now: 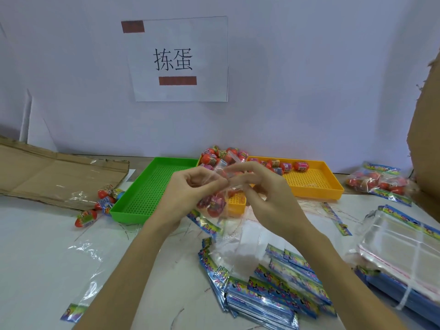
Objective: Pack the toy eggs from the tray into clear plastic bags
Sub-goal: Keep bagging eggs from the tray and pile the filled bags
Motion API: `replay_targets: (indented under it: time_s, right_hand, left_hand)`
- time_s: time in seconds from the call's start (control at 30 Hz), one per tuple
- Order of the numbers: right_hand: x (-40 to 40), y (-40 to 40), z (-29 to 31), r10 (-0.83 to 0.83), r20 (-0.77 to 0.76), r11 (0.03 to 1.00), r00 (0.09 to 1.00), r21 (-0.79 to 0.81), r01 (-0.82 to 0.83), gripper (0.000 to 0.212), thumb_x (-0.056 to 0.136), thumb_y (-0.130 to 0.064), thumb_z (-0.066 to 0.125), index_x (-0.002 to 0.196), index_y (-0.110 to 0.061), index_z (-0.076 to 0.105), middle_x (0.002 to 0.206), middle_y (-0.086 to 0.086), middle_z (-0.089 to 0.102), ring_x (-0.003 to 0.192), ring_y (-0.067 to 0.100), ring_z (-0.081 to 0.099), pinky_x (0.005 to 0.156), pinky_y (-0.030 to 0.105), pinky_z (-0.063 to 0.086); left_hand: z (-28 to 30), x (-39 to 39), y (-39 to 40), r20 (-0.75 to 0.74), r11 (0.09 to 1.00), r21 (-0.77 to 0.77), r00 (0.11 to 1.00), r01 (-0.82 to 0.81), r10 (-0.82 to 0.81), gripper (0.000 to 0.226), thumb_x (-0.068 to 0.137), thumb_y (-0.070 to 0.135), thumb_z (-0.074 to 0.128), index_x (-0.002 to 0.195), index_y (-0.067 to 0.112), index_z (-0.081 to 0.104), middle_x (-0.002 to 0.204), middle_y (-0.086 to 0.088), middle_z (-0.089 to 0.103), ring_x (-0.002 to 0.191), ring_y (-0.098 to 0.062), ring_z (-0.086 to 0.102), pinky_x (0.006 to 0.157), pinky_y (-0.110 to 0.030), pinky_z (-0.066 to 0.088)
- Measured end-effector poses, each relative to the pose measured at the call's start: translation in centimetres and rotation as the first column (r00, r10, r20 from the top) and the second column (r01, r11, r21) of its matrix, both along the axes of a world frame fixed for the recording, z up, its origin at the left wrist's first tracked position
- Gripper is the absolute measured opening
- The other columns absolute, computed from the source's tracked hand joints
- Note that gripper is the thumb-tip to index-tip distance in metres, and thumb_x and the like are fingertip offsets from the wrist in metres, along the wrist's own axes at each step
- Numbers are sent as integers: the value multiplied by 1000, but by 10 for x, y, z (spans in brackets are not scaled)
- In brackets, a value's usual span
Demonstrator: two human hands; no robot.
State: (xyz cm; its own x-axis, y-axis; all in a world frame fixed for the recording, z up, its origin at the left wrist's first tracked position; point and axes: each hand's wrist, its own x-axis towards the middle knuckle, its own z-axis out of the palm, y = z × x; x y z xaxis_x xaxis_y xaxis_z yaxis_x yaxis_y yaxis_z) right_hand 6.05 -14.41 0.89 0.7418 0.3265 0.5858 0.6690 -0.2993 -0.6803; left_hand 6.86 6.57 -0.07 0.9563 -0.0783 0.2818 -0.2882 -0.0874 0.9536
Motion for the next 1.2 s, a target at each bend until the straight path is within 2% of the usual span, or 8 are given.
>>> replay_targets:
  time_s: [0.13, 0.23, 0.37, 0.47, 0.57, 0.73, 0.93, 1.2]
  right_hand:
    - [2, 4, 0, 50, -142, 937, 989, 350, 3, 35, 100, 9, 52, 126, -11, 64, 111, 2, 77, 92, 27, 76, 62, 38, 61]
    - [0, 8, -5, 17, -178, 912, 984, 407, 58, 34, 100, 12, 51, 124, -9, 63, 117, 4, 74, 95, 23, 77, 66, 35, 63]
    - [5, 10, -15, -235, 55, 953, 970, 208, 219, 40, 98, 14, 46, 121, -13, 64, 119, 0, 70, 104, 13, 72, 73, 36, 61]
    - [12, 13, -22, -202, -66, 966, 977, 154, 210, 35, 102, 4, 49, 118, -22, 66, 117, -9, 69, 112, 6, 64, 93, 33, 57]
    - [17, 20, -32, -87, -234, 989, 968, -137, 56, 28, 110, -17, 47, 128, -27, 65, 128, -15, 65, 119, -3, 56, 105, 33, 49]
    - [27, 42, -50, -129, -89, 846, 988, -529, 63, 43, 111, -44, 28, 144, -41, 55, 154, -14, 43, 143, 10, 33, 115, 45, 24]
    - [30, 45, -62, -128, 30, 824, 991, -554, 123, 41, 111, -41, 33, 140, -30, 59, 141, -9, 46, 134, 15, 40, 104, 34, 23]
    - [26, 51, -62, -152, 96, 753, 984, -633, 178, 43, 111, -46, 28, 148, -37, 49, 166, -12, 31, 146, 13, 31, 110, 37, 20]
  left_hand:
    - [-2, 3, 4, -5, 986, -103, 991, -133, 134, 29, 72, 41, 90, 89, 19, 81, 91, -7, 81, 83, -18, 78, 71, -24, 60]
    - [-3, 5, 4, -37, 988, -75, 990, -137, 134, 28, 72, 41, 90, 88, 20, 82, 93, -6, 81, 85, -16, 77, 73, -25, 61]
    - [-4, 5, 8, -118, 991, -10, 984, -133, 131, 26, 78, 35, 90, 89, 13, 82, 89, -10, 79, 79, -13, 73, 67, -26, 57]
    - [-6, 7, 10, -153, 953, -111, 953, -281, 263, 20, 86, 26, 86, 91, 8, 80, 94, -13, 79, 81, -21, 71, 70, -38, 58]
    - [-6, 10, 13, -183, 872, -246, 904, -423, 387, 10, 89, 20, 84, 89, 11, 81, 91, -10, 81, 82, -22, 74, 79, -44, 63]
    - [-8, 13, 18, -91, 790, -264, 830, -553, 550, 19, 93, 33, 80, 86, 15, 81, 83, 1, 81, 76, -11, 75, 69, -28, 62]
    - [-9, 15, 17, -59, 790, -268, 828, -552, 558, 22, 95, 35, 77, 86, 15, 81, 82, 3, 81, 74, -4, 74, 63, -17, 57]
    - [-7, 11, 10, -9, 826, -232, 850, -514, 526, 23, 95, 33, 77, 91, 10, 81, 83, 2, 81, 75, -5, 75, 70, -23, 60]
